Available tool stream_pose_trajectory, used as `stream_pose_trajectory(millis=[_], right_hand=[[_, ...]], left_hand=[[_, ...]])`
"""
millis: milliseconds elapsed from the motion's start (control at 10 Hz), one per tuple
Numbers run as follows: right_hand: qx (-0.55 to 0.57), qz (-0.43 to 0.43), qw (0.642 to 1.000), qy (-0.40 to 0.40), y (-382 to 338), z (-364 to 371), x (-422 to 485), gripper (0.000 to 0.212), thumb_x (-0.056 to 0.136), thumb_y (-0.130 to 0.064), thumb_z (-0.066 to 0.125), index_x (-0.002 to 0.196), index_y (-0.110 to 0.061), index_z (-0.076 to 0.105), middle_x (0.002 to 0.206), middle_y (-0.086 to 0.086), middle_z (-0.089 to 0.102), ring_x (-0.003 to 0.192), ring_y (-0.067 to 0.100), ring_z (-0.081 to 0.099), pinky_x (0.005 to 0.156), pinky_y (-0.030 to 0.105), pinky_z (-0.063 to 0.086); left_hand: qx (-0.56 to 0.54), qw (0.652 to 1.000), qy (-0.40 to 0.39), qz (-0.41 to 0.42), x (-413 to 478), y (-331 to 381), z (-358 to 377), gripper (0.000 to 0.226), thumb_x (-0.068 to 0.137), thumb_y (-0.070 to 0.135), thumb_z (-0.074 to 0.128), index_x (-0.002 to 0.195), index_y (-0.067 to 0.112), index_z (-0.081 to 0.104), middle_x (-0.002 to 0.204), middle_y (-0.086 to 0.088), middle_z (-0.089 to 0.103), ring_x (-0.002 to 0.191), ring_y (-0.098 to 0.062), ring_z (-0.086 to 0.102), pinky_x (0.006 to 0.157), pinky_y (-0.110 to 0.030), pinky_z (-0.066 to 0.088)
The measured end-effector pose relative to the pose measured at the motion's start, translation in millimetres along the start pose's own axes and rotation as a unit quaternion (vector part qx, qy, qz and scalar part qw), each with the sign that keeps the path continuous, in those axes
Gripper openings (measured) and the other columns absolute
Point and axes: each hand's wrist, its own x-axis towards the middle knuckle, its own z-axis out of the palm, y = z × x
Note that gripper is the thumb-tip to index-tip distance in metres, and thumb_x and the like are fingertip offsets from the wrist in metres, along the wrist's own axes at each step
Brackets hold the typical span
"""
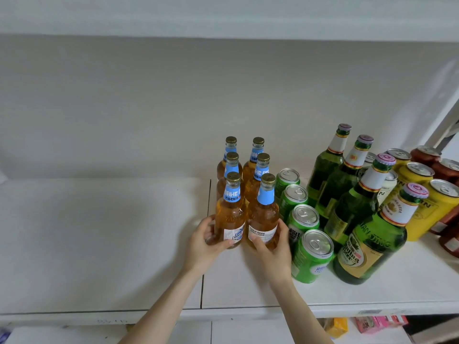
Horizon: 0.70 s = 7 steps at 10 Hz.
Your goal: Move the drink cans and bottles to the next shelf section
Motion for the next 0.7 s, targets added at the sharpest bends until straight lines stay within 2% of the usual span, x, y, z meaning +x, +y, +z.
stream_pose_trajectory(millis=[200, 300, 400, 500, 600, 700], right_hand=[[0.001, 0.002, 1.000, -0.010, 4, -2, 2, 0.063, 0.082, -0.012, 0.080, 0.131, -0.035, 0.047, 0.125, -0.016, 0.065, 0.114, 0.000, 0.062, 0.094, 0.014, 0.049], [-0.005, 0.004, 1.000, -0.010, 1, -2, 1, 0.064, 0.082, -0.011, 0.079, 0.133, -0.032, 0.046, 0.127, -0.016, 0.063, 0.114, -0.002, 0.062, 0.092, 0.011, 0.048], [-0.034, 0.009, 0.999, -0.002, -4, -1, -1, 0.064, 0.082, -0.016, 0.080, 0.132, -0.035, 0.045, 0.124, -0.022, 0.062, 0.110, -0.009, 0.060, 0.088, 0.005, 0.045], [-0.079, 0.013, 0.997, 0.003, -4, -2, -7, 0.064, 0.082, -0.022, 0.080, 0.135, -0.030, 0.045, 0.125, -0.017, 0.062, 0.113, -0.003, 0.060, 0.092, 0.009, 0.044], [-0.151, 0.017, 0.988, -0.001, -11, -4, -23, 0.080, 0.080, -0.021, 0.081, 0.147, -0.017, 0.038, 0.137, -0.002, 0.057, 0.126, 0.014, 0.054, 0.102, 0.025, 0.039], [-0.259, -0.015, 0.966, -0.011, -11, -10, -48, 0.081, 0.082, -0.029, 0.079, 0.147, -0.008, 0.036, 0.140, 0.012, 0.051, 0.130, 0.029, 0.047, 0.103, 0.033, 0.038]], left_hand=[[-0.004, 1.000, 0.001, 0.006, 2, -3, 2, 0.066, 0.067, -0.006, 0.086, 0.125, 0.009, 0.057, 0.101, 0.006, 0.071, 0.083, 0.009, 0.068, 0.069, -0.008, 0.050], [0.005, 1.000, -0.007, 0.016, 1, -4, -1, 0.068, 0.067, -0.002, 0.087, 0.125, 0.016, 0.057, 0.107, 0.001, 0.073, 0.089, 0.003, 0.070, 0.074, -0.011, 0.052], [0.033, 0.999, -0.029, 0.030, -1, -3, -7, 0.066, 0.069, 0.019, 0.089, 0.126, 0.026, 0.057, 0.119, 0.001, 0.071, 0.106, -0.009, 0.068, 0.092, -0.030, 0.055], [0.114, 0.992, -0.035, 0.051, -4, -6, -15, 0.071, 0.073, 0.038, 0.083, 0.137, 0.025, 0.054, 0.131, 0.008, 0.064, 0.123, -0.011, 0.058, 0.104, -0.040, 0.049], [0.233, 0.967, 0.025, 0.098, -22, 0, -24, 0.067, 0.077, 0.037, 0.081, 0.137, 0.018, 0.057, 0.133, 0.000, 0.063, 0.124, -0.019, 0.057, 0.102, -0.037, 0.048], [0.362, 0.910, 0.084, 0.184, -49, -2, -33, 0.060, 0.078, 0.032, 0.082, 0.129, 0.007, 0.063, 0.128, -0.012, 0.065, 0.122, -0.033, 0.058, 0.099, -0.041, 0.048]])
